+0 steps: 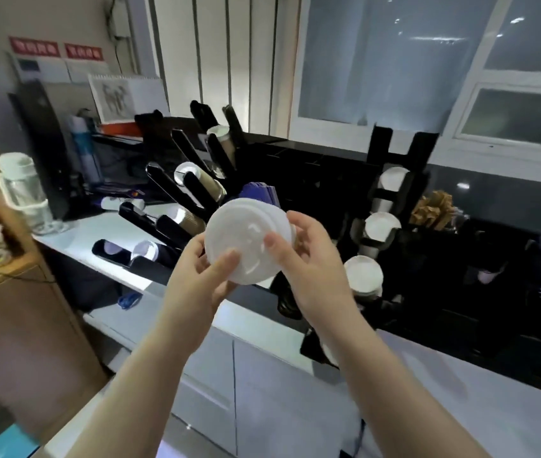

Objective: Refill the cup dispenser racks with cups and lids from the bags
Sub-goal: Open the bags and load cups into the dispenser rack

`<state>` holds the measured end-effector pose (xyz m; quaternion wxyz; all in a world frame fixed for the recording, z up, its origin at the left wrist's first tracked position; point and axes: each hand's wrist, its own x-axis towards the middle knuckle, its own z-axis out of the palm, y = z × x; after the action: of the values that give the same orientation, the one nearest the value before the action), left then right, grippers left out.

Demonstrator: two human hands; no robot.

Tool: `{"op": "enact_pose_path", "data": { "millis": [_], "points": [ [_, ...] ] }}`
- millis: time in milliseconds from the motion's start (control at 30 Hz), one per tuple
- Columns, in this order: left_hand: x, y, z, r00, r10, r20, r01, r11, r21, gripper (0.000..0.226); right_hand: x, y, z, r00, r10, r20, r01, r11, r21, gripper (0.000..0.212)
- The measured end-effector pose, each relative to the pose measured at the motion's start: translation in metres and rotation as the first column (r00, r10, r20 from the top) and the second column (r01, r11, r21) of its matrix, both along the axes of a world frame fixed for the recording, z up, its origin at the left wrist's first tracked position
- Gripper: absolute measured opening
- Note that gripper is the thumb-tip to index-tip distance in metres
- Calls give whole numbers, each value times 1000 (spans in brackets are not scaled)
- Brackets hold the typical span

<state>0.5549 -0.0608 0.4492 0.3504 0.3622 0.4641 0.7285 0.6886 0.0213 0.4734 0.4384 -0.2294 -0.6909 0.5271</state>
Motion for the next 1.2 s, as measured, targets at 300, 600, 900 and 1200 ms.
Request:
{"op": "enact_pose_path", "data": {
  "millis": [300,600,900,1200],
  "points": [
    [-113,29,-45,995,-95,-9,91,975,-203,62,-108,7,-65,983,-160,89,173,969,-177,69],
    [-120,104,-91,968,-252,2,237,906,-352,51,-122,56,-107,857,-499,128,514,815,-266,26],
    [-119,139,-105,975,-220,9,203,882,-425,41,-128,95,-129,786,-549,285,606,776,-176,19],
    [-114,150,-100,922,-238,-305,46,850,-524,31,-129,110,-143,725,-598,344,661,743,-101,22]
  ]
}}
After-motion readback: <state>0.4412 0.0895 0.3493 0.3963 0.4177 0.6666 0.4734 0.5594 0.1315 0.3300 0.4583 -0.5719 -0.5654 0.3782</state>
